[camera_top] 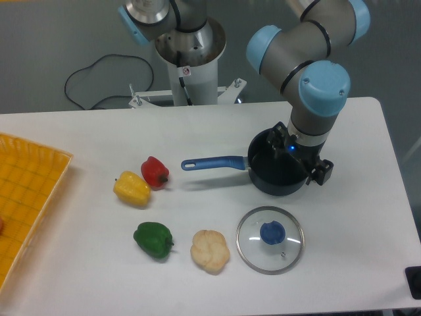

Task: Pick up the bread
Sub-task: 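Lift the gripper up out of the black saucepan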

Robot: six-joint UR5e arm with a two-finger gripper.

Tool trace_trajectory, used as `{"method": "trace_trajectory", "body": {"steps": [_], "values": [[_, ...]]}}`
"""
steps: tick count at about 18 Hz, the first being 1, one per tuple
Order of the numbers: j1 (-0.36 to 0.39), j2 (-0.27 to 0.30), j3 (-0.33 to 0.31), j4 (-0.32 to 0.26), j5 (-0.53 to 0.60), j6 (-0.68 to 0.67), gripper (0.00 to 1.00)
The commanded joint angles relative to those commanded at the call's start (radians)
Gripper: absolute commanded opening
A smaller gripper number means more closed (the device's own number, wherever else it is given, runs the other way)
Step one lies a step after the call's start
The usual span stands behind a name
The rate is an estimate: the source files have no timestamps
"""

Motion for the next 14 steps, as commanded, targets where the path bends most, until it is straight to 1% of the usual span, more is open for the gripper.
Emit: {"method": "trace_trajectory", "body": {"steps": [5,7,8,10,11,12,14], "values": [[-0.002,0.011,-0.012,0.000,0.002,0.002,1.00],[-0.006,0.017,-0.047,0.012,0.002,0.000,1.00],[-0.009,0.032,-0.075,0.029,0.002,-0.009,1.00],[-0.006,0.070,-0.144,0.101,0.003,-0.023,1.00],[-0.005,0.089,-0.168,0.135,0.005,-0.055,1.00],[-0.006,0.095,-0.175,0.143,0.006,-0.107,1.00],[-0.006,0.091,-0.166,0.149,0.000,-0.286,1.00]]}}
